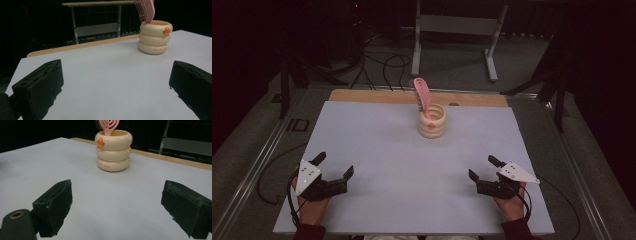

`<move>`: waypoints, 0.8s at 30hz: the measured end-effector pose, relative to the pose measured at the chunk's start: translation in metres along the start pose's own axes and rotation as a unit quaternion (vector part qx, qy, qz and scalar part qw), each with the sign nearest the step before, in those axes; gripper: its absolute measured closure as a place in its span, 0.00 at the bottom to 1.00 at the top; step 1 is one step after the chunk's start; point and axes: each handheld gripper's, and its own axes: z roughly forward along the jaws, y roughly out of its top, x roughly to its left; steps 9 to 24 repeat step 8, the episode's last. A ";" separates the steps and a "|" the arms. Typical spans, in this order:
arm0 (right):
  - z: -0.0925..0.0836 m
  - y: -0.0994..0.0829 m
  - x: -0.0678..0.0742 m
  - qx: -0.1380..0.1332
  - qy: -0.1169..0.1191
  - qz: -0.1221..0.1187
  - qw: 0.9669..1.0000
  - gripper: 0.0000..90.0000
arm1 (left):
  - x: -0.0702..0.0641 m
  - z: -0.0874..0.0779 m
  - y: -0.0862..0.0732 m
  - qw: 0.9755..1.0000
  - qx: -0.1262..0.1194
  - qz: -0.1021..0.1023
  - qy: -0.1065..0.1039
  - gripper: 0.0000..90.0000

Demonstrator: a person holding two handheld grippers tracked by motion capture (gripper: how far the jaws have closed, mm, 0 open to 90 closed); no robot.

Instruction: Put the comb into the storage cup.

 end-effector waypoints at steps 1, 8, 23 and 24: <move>0.000 0.000 0.000 0.000 0.000 0.000 1.000 0.11 | 0.000 0.000 0.000 1.000 0.000 0.000 0.000 0.00; 0.002 0.000 0.001 0.004 0.003 0.000 1.000 0.11 | 0.002 0.000 -0.001 1.000 -0.001 -0.003 0.004 0.00; 0.002 0.000 0.001 0.004 0.003 0.000 1.000 0.11 | 0.002 0.000 -0.001 1.000 -0.001 -0.003 0.004 0.00; 0.002 0.000 0.001 0.004 0.003 0.000 1.000 0.11 | 0.002 0.000 -0.001 1.000 -0.001 -0.003 0.004 0.00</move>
